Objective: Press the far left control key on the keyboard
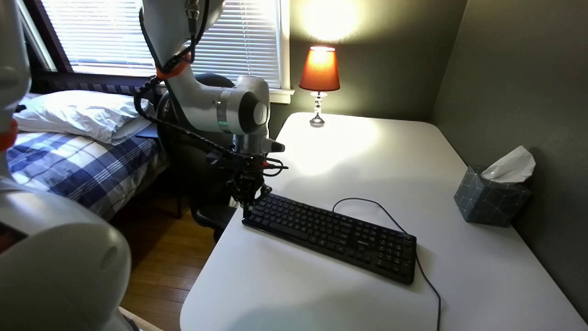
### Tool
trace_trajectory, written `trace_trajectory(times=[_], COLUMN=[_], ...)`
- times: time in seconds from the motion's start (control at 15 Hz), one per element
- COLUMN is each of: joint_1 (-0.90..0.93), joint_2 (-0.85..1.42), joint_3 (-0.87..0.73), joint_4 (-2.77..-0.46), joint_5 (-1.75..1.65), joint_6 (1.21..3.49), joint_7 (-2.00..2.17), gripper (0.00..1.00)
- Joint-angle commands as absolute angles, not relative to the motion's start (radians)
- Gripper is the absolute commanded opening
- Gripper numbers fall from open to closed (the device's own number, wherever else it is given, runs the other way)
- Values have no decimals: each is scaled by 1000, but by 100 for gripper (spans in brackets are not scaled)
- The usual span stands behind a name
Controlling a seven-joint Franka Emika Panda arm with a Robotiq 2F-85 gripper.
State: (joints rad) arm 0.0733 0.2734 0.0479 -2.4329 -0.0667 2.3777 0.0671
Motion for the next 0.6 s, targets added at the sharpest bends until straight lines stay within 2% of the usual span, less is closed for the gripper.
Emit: trace_trajectory(times=[0.0, 0.53], joint_1=[82, 84], joint_2=[310, 348], joint_3=[47, 47], joint_4=[-2409, -2377], joint_5=[-82, -80], joint_6=[2393, 2383], joint_7=[62, 48], gripper=[0, 0])
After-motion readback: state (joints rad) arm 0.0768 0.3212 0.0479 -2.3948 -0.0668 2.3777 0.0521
